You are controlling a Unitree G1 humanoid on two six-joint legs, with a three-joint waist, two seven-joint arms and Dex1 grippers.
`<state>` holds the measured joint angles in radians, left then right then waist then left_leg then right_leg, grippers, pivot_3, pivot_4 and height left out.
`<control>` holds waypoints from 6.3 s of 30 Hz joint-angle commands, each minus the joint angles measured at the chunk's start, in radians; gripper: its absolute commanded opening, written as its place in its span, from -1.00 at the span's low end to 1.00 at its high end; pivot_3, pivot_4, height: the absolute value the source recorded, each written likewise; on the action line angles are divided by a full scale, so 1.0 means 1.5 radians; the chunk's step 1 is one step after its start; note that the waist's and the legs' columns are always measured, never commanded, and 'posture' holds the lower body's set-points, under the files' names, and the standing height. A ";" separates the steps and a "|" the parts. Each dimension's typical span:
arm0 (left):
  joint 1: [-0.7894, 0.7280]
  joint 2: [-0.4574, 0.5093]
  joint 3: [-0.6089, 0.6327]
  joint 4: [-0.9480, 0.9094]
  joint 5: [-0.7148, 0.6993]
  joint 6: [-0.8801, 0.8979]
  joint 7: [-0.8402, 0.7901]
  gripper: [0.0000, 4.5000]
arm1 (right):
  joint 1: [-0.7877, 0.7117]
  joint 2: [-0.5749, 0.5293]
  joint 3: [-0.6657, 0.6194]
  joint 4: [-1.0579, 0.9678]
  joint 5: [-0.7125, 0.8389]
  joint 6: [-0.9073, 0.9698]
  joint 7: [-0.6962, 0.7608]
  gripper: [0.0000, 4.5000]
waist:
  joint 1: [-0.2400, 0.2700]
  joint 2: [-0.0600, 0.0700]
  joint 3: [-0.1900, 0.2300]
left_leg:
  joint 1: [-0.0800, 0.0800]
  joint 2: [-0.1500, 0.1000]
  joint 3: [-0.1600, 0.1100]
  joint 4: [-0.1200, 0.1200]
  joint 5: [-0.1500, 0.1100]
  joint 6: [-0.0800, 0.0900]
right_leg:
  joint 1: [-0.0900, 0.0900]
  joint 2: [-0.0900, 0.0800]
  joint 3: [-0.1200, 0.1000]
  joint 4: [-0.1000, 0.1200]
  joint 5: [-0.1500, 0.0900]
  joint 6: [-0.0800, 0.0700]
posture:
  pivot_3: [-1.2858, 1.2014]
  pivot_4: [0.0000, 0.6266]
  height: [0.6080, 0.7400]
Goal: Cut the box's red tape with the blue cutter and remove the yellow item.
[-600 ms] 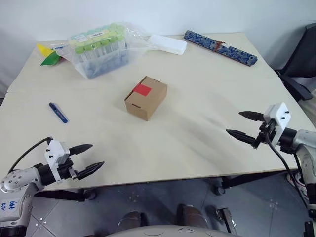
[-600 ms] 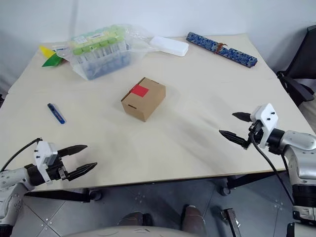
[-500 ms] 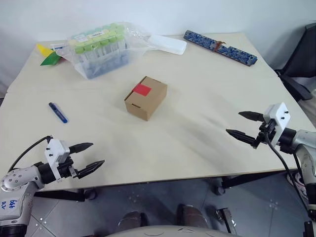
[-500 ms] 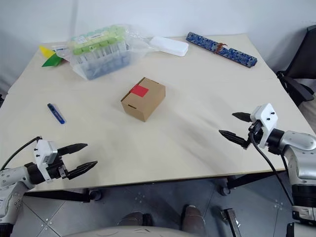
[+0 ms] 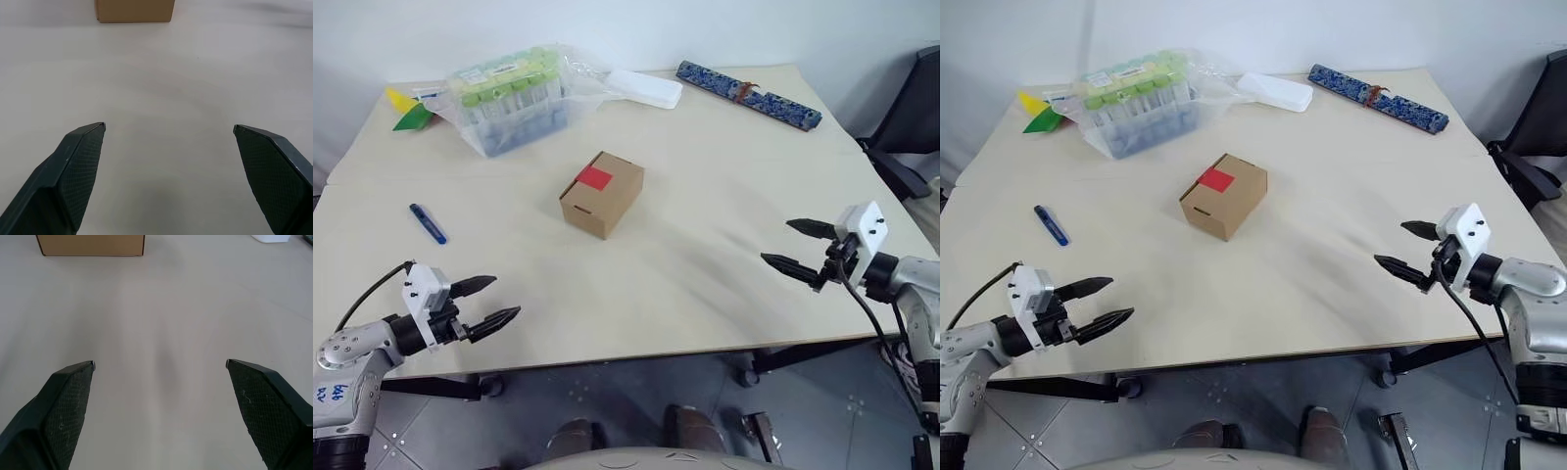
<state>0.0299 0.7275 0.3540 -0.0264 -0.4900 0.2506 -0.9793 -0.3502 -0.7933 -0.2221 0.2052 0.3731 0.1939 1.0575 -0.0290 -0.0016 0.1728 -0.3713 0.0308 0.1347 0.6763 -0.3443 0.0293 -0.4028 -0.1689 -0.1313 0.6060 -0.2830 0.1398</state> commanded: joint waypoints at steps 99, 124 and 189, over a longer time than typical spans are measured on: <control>-0.777 -0.242 -0.128 0.825 0.206 -0.186 0.103 -0.99 | -0.347 0.438 0.206 0.034 -0.198 0.286 -0.310 -1.00 | -0.018 0.002 0.001 | -0.012 -0.002 -0.011 0.004 0.001 -0.003 | -0.002 0.003 -0.017 0.002 0.000 0.000 | 0.03 -0.52 1.00; -0.654 -0.165 -0.140 0.688 0.214 -0.078 0.032 -0.99 | -0.281 0.490 0.334 -0.336 -0.148 0.583 -0.366 -1.00 | -0.018 0.001 0.001 | -0.013 -0.002 -0.010 0.005 0.002 -0.004 | -0.004 0.003 -0.017 0.004 0.000 0.000 | 0.03 -0.52 1.00; -0.295 -0.113 -0.069 -0.012 -0.052 0.508 0.227 -0.99 | -0.492 0.376 0.256 0.342 -0.195 0.120 -0.160 -1.00 | -0.017 0.001 0.001 | -0.011 -0.002 -0.012 0.005 0.002 -0.005 | -0.004 0.003 -0.011 0.007 0.000 0.000 | 0.03 -0.52 1.00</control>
<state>-0.3933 0.5557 0.2574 -0.0599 -0.5784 1.0538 -0.6270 -1.1074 -0.2219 0.1695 0.7937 0.0676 0.3462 0.7983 -0.0538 -0.0001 0.1741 -0.3869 0.0283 0.1176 0.6846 -0.3412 0.0222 -0.4094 -0.1648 -0.1480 0.6172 -0.2832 0.1395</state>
